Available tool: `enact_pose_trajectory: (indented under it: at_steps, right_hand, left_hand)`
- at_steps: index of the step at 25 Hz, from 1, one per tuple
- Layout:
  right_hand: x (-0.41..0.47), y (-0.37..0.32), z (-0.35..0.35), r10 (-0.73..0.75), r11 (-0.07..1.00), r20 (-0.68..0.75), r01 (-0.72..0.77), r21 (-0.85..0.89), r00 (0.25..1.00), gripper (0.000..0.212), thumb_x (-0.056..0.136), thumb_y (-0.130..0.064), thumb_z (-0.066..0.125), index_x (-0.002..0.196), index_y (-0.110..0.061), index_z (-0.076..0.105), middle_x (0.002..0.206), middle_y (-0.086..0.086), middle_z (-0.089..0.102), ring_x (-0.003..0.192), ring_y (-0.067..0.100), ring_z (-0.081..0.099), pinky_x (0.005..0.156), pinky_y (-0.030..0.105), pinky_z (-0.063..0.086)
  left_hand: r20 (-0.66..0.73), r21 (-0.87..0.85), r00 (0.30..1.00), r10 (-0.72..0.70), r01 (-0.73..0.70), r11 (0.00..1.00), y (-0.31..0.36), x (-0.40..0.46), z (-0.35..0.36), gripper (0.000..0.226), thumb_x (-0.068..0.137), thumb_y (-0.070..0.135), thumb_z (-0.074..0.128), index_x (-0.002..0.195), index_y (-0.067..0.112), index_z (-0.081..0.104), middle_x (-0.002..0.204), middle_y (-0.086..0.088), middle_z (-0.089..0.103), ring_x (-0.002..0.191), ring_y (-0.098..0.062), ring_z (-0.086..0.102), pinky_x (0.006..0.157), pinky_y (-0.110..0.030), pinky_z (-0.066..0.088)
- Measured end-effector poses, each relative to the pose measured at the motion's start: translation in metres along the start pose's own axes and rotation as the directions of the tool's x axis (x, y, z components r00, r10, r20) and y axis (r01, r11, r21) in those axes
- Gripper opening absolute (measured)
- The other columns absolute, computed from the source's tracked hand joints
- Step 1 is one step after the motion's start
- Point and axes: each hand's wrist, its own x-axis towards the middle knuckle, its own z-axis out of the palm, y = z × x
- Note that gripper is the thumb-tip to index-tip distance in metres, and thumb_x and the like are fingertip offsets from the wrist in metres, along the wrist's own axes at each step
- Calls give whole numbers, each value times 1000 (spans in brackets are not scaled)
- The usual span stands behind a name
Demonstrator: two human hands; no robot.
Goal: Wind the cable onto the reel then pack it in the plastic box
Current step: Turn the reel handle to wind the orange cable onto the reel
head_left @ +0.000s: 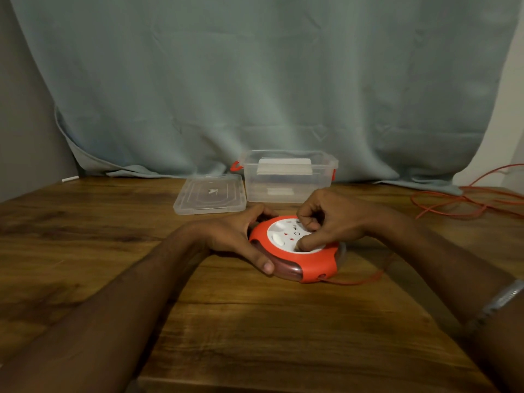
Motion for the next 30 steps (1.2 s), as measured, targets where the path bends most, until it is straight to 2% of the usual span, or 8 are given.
enact_pose_trajectory:
  at_steps: [2, 5, 11, 18, 21, 24, 27, 30]
  right_hand:
    - [1, -5, 2, -7, 998, -19, 6, -56, 1000, 48, 69, -51, 77, 55, -15, 48, 50, -8, 40, 51, 8, 39, 57, 33, 35]
    - [2, -10, 3, -27, 997, -36, 24, -80, 999, 50, 75, -47, 78, 52, -18, 46, 48, -6, 40, 50, 9, 39, 57, 35, 35]
    - [7, -11, 9, 14, 998, -96, -20, -66, 995, 50, 76, -39, 82, 50, -16, 46, 45, -7, 42, 47, 9, 41, 56, 34, 36]
    - [14, -17, 23, -8, 999, -246, -3, -43, 969, 41, 74, -32, 80, 50, -17, 51, 44, -7, 50, 45, 8, 46, 54, 31, 40]
    - [8, -13, 8, -30, 998, -199, 39, 44, 979, 17, 74, -17, 80, 73, -22, 64, 57, -12, 60, 51, 3, 52, 54, 29, 44]
    - [-1, 0, -9, -1, 994, -43, 6, 108, 999, 35, 75, -1, 78, 102, -21, 71, 61, -13, 60, 53, 5, 48, 51, 23, 38]
    - [-2, 15, -14, 12, 993, 35, -16, 113, 999, 38, 75, -8, 85, 107, -23, 72, 76, -2, 68, 60, 13, 48, 56, 33, 37]
    - [-2, 19, -15, 4, 983, 53, -14, 184, 999, 39, 76, -2, 86, 106, -13, 62, 113, -8, 79, 61, 15, 46, 54, 28, 40]
  left_hand:
    - [-6, -13, 1000, 5, -5, 1000, 0, -1, -1, 137, 37, 58, 104, 153, 32, 37, 153, 11, 49, 140, -13, 52, 119, -40, 47]
    - [-24, -31, 1000, 13, -13, 999, -1, 0, 1, 136, 33, 61, 104, 150, 33, 41, 150, 11, 54, 137, -13, 56, 116, -41, 49]
    - [-104, -22, 993, 47, -49, 999, 1, -1, 2, 120, 38, 44, 103, 143, 27, 48, 140, 9, 62, 127, -8, 63, 112, -38, 53]
    - [-105, -37, 993, 58, -62, 997, -2, 1, 2, 131, 34, 59, 105, 149, 31, 47, 145, 11, 60, 133, -11, 60, 115, -42, 50]
    - [-118, -43, 989, 85, -91, 995, -1, 1, 4, 123, 41, 48, 106, 149, 32, 50, 145, 13, 62, 133, -9, 61, 116, -41, 49]
    - [-115, -23, 991, 62, -65, 998, 1, 2, 3, 124, 41, 45, 104, 151, 32, 49, 144, 16, 62, 131, -5, 60, 115, -34, 50]
    - [-99, 20, 995, 13, -11, 1000, 2, 2, 0, 137, 34, 59, 103, 154, 32, 44, 146, 18, 57, 134, -8, 56, 116, -32, 48]
    - [-100, 16, 995, 3, -2, 1000, -1, 1, -1, 142, 30, 67, 101, 154, 32, 44, 148, 16, 56, 136, -10, 54, 117, -35, 47]
